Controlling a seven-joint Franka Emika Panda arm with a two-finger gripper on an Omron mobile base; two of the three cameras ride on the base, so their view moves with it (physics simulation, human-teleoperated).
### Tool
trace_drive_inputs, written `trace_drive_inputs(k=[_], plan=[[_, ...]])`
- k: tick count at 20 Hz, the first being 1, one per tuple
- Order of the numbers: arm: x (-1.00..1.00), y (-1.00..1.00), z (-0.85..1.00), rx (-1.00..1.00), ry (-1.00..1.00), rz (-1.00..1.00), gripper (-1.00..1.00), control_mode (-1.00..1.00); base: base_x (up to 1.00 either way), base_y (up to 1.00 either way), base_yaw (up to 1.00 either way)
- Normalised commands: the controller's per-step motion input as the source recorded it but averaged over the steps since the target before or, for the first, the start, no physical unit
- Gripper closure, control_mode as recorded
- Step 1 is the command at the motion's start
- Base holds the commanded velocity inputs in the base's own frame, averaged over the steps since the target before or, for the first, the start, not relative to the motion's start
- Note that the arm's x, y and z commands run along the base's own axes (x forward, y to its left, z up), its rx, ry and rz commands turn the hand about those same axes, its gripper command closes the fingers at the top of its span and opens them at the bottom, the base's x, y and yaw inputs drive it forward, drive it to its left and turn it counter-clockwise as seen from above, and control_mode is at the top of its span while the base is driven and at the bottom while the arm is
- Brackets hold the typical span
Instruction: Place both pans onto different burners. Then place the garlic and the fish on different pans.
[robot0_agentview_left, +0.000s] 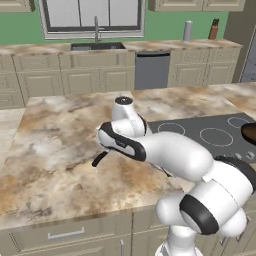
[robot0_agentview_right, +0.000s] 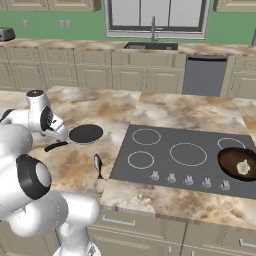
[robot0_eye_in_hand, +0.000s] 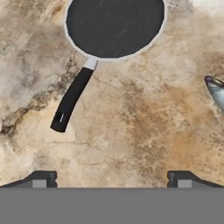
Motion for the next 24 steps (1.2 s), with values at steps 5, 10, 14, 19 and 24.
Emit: trace_drive_inputs(k=[5,10,14,19,24], plan=[[0.16,0.16,-0.17,0.0,0.0,0.0,-1.0,-1.0,0.0,0.0,0.0],[0.26,0.2,-0.12,0.0,0.0,0.0,-1.0,-1.0,0.0,0.0,0.0],[0.22,0.16,-0.19,0.0,0.0,0.0,-1.0,-1.0,0.0,0.0,0.0],[0.19,0.13,-0.2,0.0,0.0,0.0,-1.0,-1.0,0.0,0.0,0.0],[0.24,0.09,-0.2,0.0,0.0,0.0,-1.0,-1.0,0.0,0.0,0.0]])
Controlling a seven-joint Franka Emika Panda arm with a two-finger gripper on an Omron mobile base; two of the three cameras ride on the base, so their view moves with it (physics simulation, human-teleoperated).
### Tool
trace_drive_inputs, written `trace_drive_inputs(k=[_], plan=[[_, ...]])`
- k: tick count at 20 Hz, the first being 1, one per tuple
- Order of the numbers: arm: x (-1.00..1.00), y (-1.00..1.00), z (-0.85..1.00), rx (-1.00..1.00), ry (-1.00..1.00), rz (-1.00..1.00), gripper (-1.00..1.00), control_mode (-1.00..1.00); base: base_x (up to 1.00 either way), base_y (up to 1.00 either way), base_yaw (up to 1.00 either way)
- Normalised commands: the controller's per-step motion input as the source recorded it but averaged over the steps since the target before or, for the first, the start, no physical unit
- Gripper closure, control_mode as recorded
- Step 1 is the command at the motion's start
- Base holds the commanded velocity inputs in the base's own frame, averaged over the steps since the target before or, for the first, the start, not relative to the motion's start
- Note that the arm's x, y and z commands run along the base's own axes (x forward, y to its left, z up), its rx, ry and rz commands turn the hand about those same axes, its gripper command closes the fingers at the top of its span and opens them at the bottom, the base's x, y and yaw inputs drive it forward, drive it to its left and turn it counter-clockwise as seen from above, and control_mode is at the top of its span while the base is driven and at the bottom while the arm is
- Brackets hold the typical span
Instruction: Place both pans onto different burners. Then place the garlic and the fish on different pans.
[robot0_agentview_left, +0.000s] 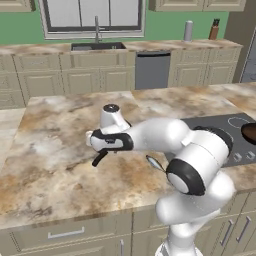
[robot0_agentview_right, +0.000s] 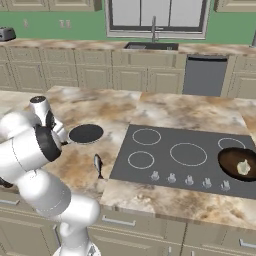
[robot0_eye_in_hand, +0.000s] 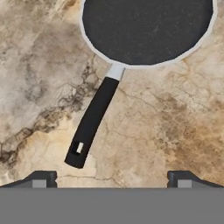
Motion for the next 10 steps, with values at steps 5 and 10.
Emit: trace_drive_inputs(k=[5,10], plan=[[0.24,0.09,-0.18,0.0,0.0,0.0,-1.0,-1.0,0.0,0.0,0.0],[0.23,0.15,-0.17,0.0,0.0,0.0,-1.0,-1.0,0.0,0.0,0.0]])
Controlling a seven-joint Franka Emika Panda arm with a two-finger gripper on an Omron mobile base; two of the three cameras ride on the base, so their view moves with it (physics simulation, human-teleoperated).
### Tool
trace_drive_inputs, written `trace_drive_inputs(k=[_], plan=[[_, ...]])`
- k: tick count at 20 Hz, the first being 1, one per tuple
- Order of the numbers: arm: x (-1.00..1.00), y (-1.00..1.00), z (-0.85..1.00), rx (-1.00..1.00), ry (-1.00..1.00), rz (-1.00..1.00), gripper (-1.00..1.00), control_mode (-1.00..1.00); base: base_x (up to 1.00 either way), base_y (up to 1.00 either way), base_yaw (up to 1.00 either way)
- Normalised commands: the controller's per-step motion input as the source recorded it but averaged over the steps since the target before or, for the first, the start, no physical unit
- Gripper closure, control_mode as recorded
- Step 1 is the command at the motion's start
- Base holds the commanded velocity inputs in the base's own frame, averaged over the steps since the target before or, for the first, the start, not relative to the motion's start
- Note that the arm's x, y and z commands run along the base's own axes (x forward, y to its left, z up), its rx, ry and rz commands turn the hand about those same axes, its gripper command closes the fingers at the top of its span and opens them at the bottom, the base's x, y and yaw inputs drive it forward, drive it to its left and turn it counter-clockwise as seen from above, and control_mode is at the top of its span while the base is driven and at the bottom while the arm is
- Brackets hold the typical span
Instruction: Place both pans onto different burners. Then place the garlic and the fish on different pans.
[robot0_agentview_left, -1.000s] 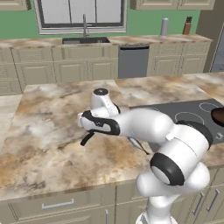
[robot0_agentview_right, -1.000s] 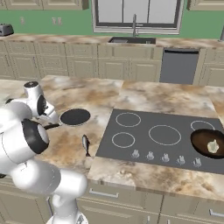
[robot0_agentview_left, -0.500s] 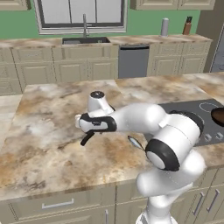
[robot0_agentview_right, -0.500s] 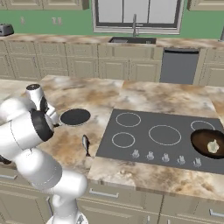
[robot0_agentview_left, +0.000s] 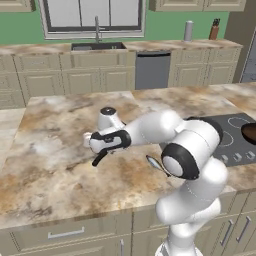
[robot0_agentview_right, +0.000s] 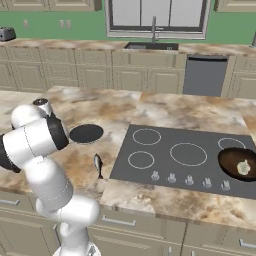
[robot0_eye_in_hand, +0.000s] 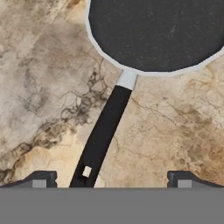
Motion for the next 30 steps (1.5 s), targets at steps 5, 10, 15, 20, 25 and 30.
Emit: trace_drive_inputs(k=[5,10,15,20,25,30], plan=[[0.24,0.18,-0.19,0.0,0.0,0.0,-1.0,-1.0,0.0,0.0,0.0],[0.2,0.11,-0.16,0.0,0.0,0.0,-1.0,-1.0,0.0,0.0,0.0],[0.05,0.01,-0.12,0.0,0.0,0.0,-1.0,-1.0,0.0,0.0,0.0],[0.0,0.0,-0.11,0.0,0.0,0.0,-1.0,-1.0,0.0,0.0,0.0],[0.0,0.0,-0.14,0.0,0.0,0.0,-1.0,-1.0,0.0,0.0,0.0],[0.0,0.0,-0.14,0.0,0.0,0.0,-1.0,-1.0,0.0,0.0,0.0]])
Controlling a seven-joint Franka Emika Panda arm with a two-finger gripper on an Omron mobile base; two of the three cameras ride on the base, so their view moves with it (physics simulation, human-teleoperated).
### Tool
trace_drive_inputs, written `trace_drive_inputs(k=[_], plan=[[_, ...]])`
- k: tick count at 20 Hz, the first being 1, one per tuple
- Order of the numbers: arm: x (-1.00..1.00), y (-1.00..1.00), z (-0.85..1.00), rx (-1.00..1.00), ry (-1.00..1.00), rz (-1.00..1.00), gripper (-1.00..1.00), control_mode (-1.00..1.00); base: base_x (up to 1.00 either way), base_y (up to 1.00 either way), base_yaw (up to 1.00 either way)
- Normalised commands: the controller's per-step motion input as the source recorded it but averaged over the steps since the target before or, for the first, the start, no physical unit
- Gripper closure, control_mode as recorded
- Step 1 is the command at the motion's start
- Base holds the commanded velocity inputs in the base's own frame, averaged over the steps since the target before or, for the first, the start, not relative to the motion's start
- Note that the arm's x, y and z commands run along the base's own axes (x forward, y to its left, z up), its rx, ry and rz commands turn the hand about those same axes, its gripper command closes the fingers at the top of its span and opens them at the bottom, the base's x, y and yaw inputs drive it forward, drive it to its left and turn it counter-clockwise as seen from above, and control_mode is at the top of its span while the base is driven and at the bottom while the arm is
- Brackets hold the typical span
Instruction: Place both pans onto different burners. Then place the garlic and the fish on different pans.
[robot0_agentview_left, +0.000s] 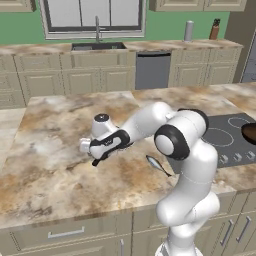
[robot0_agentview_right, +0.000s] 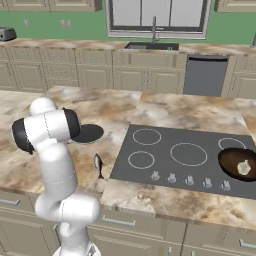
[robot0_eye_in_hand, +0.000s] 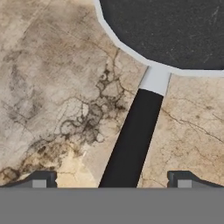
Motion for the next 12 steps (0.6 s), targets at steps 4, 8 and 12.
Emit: trace_drive_inputs(k=[4,8,12], plan=[[0.0,0.0,-0.13,0.0,0.0,0.0,-1.0,-1.0,0.0,0.0,0.0],[0.0,0.0,-0.1,0.0,0.01,0.0,-1.0,-1.0,0.0,0.0,0.0],[0.0,0.0,-0.1,0.0,0.02,0.0,-1.0,-1.0,0.0,0.0,0.0]])
